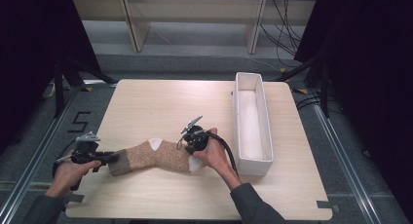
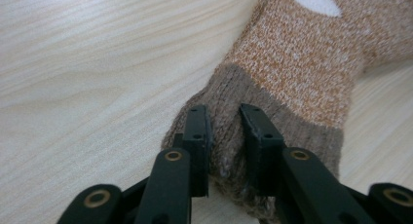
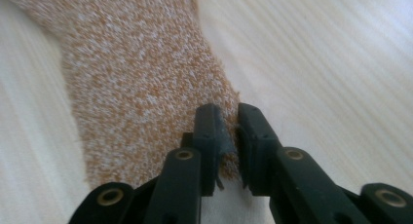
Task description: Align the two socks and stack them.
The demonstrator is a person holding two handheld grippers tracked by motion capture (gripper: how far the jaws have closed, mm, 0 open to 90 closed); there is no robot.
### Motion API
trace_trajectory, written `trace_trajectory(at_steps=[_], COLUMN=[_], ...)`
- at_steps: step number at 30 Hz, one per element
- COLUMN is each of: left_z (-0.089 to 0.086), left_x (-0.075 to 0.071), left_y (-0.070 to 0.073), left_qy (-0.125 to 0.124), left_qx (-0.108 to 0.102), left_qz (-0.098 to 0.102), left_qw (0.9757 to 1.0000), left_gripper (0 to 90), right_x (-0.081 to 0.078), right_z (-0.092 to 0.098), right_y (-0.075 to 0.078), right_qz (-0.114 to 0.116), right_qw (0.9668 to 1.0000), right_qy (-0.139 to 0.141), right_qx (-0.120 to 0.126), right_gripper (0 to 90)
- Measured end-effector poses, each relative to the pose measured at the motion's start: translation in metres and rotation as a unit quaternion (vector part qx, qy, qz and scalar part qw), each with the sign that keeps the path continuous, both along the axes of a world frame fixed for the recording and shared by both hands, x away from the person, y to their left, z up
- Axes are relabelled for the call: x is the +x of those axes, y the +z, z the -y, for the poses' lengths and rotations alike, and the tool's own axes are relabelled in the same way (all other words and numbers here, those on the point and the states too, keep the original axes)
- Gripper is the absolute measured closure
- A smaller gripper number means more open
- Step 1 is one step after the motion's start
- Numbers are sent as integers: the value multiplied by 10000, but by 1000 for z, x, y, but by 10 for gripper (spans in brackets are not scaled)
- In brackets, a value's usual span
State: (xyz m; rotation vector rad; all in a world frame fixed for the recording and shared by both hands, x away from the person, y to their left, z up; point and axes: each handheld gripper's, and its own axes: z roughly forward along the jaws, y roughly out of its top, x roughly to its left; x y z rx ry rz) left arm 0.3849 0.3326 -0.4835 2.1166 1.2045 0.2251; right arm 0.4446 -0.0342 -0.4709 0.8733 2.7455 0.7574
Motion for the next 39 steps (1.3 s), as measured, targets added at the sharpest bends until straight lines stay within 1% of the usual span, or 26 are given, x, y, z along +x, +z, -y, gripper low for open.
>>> trace_trajectory(at_steps=[3,4,5,7,9,10,11,13,14,18,19,21,22,24,25,26,27,30,31,33,34,35,36,37,38,39], left_z=[-1,0,-2,-4,-8,-10,-11,-12,-12,-7,-5,-1,1,0,0,1,-1,0,0,0,0,1,0,1,-1,-1], left_x=[-1,-2,-2,-4,-6,-6,-7,-8,-7,-5,-3,-2,-1,2,2,2,2,-2,-3,-4,-4,-5,-7,-7,-8,-9], left_y=[4,5,8,10,10,9,8,5,2,-5,-6,-9,-10,-11,-11,-13,-12,-13,-11,-11,-11,-11,-9,-10,-7,-6], left_qy=[10,89,6,116,301,340,375,535,548,544,433,310,286,269,296,348,261,266,192,158,141,204,137,216,125,93], left_qx=[6,-55,26,0,-174,-269,-339,-281,-385,-473,-391,-367,-260,-322,-288,-452,-353,-448,-325,-336,-413,-524,-397,-599,-498,-530], left_qz=[-11,17,-86,-7,-57,-173,-241,-327,-376,-567,-719,-809,-808,-867,-855,-857,-849,-662,-615,-531,-481,-431,-384,-332,-261,-256], left_qw=[10000,9999,10000,9999,9994,9989,9984,9976,9971,9958,9957,9956,9960,9953,9955,9947,9954,9964,9974,9979,9979,9975,9984,9974,9983,9982], left_gripper=[627,599,563,490,442,439,422,395,378,350,350,387,398,424,450,486,517,612,639,667,676,685,691,695,700,703], right_x=[-2,-2,-4,-9,-14,-17,-19,-21,-22,-22,-22,-23,-22,-21,-22,-22,-21,-21,-20,-20,-22,-22,-23,-23,-24,-26], right_z=[2,3,5,11,16,19,23,28,30,35,35,35,35,36,35,35,35,35,35,35,34,34,34,35,34,34], right_y=[0,2,5,14,18,19,18,14,10,-7,-10,-12,-12,-13,-14,-14,-15,-17,-17,-17,-16,-16,-16,-15,-14,-10], right_qz=[-91,-54,-36,127,169,90,58,17,-72,-289,-356,-513,-479,-421,-463,-604,-511,-609,-590,-665,-771,-626,-604,-550,-545,-573], right_qw=[9998,9997,9996,9989,9979,9973,9967,9954,9945,9936,9924,9904,9910,9921,9912,9892,9909,9898,9902,9904,9888,9919,9924,9937,9937,9933], right_qy=[-173,-254,-288,-444,-620,-731,-812,-960,-1047,-1080,-1152,-1249,-1220,-1149,-1200,-1297,-1201,-1214,-1184,-1081,-1176,-984,-942,-849,-852,-912], right_qx=[49,11,-43,-88,26,59,62,69,74,165,233,286,277,279,324,325,338,432,452,540,505,508,520,486,483,429], right_gripper=[661,632,606,543,518,510,504,502,498,498,499,501,503,508,513,515,521,552,586,644,679,698,716,725,732,737])
